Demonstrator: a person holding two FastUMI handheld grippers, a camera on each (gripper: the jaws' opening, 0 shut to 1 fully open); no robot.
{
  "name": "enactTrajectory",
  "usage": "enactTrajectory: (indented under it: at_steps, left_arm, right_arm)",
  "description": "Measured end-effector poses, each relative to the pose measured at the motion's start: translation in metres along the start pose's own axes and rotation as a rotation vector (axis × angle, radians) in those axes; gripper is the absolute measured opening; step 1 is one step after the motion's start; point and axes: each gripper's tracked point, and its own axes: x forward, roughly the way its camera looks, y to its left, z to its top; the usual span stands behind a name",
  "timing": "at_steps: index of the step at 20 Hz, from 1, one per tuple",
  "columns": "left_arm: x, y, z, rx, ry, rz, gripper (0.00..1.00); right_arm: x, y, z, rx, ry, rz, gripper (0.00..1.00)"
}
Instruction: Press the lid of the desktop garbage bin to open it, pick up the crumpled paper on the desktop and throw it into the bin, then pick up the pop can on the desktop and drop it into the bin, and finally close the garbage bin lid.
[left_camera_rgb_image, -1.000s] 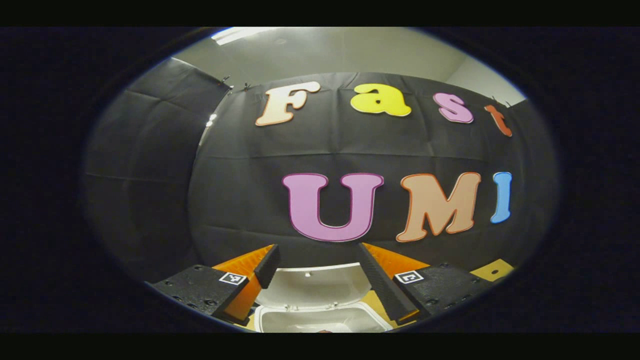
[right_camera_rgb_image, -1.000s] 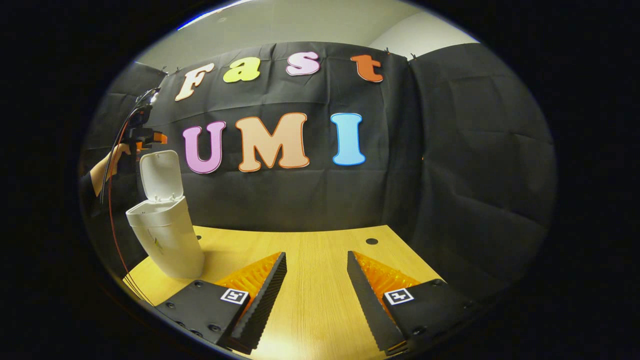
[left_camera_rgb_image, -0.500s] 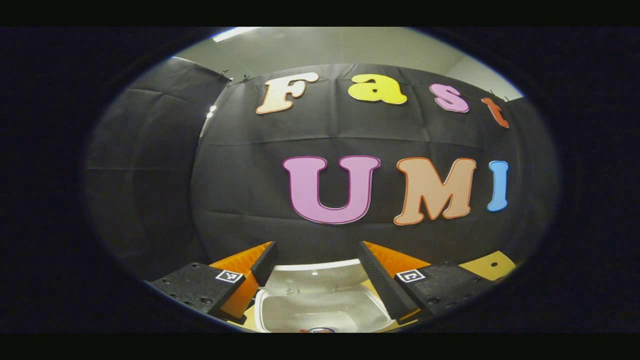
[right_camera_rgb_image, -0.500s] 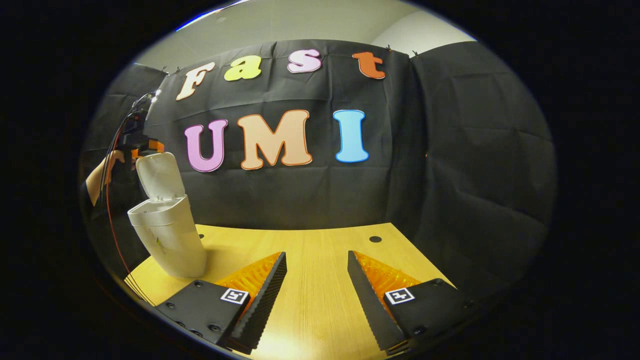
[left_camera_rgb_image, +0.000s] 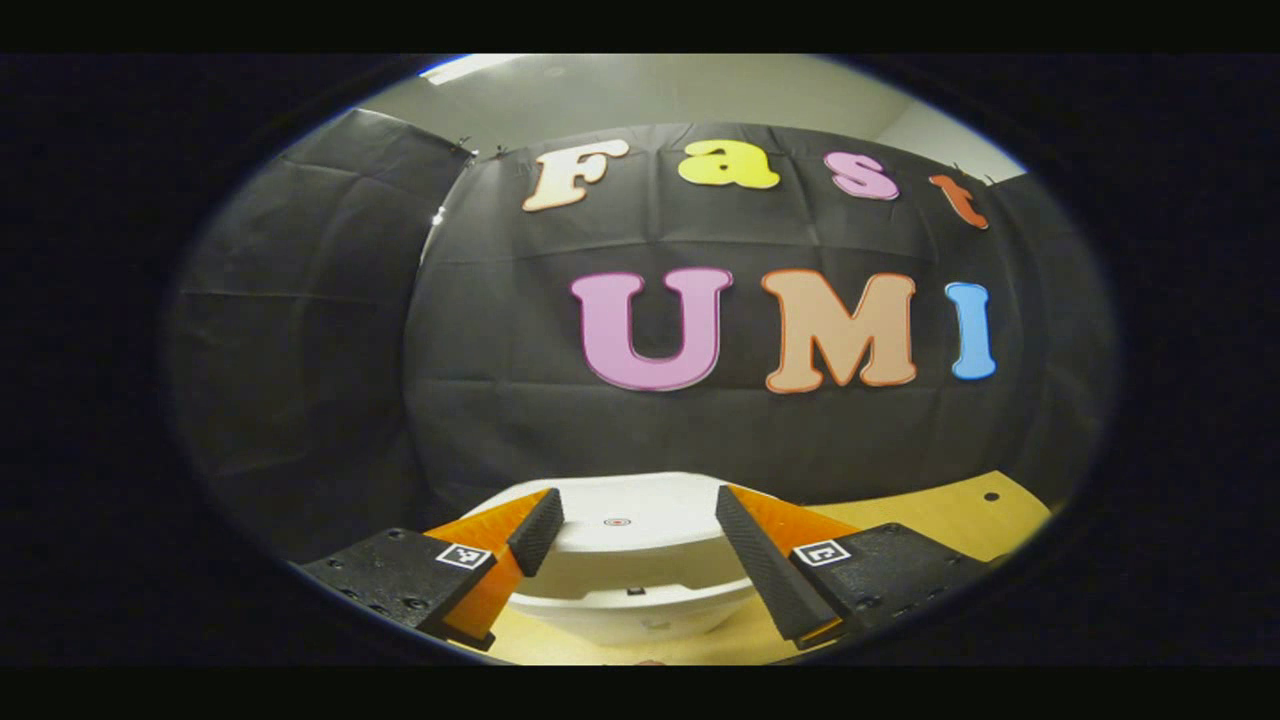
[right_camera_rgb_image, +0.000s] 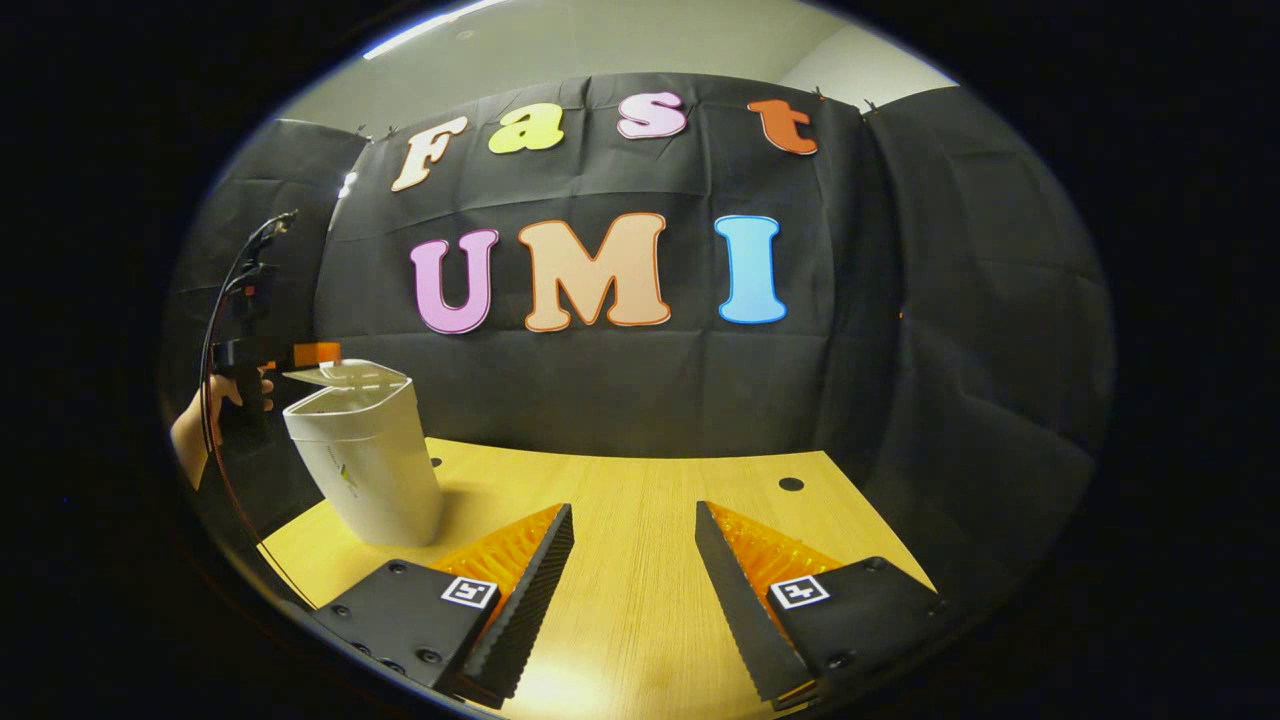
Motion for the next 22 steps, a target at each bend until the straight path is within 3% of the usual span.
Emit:
enactTrajectory:
  at_steps: [2, 4, 6, 8, 9, 14, 17, 22]
  left_arm:
    - [-0.005, -0.004, -0.045, -0.029, 0.142, 0.001, 0.93]
    - [0.000, 0.000, -0.025, 0.007, -0.012, 0.010, 0.99]
    - [-0.002, -0.002, -0.046, -0.004, 0.023, 0.018, 0.93]
    - [-0.002, -0.004, -0.030, -0.007, -0.059, 0.016, 0.96]
    - [0.000, -0.007, -0.031, 0.025, -0.043, 0.010, 0.92]
    - [-0.015, -0.018, -0.009, -0.007, -0.078, -0.003, 0.94]
    - [-0.050, -0.050, 0.023, 0.001, -0.163, -0.012, 0.92]
    - [-0.123, -0.140, 0.042, 0.015, -0.273, -0.104, 0.93]
  right_arm:
    - [0.001, -0.001, -0.004, -0.013, 0.013, 0.004, 0.84]
    - [0.002, -0.002, -0.012, -0.018, 0.035, 0.012, 0.84]
    - [0.003, -0.002, -0.017, -0.017, 0.047, 0.015, 0.84]
    - [0.003, 0.001, -0.017, -0.013, 0.051, 0.029, 0.84]
    - [0.003, 0.002, -0.016, -0.021, 0.051, 0.034, 0.84]
    - [0.004, 0.001, 0.021, 0.016, -0.030, 0.062, 0.84]
    - [0.000, -0.007, 0.058, 0.056, -0.121, 0.078, 0.85]
    - [-0.010, -0.037, 0.099, 0.065, -0.254, 0.088, 0.90]
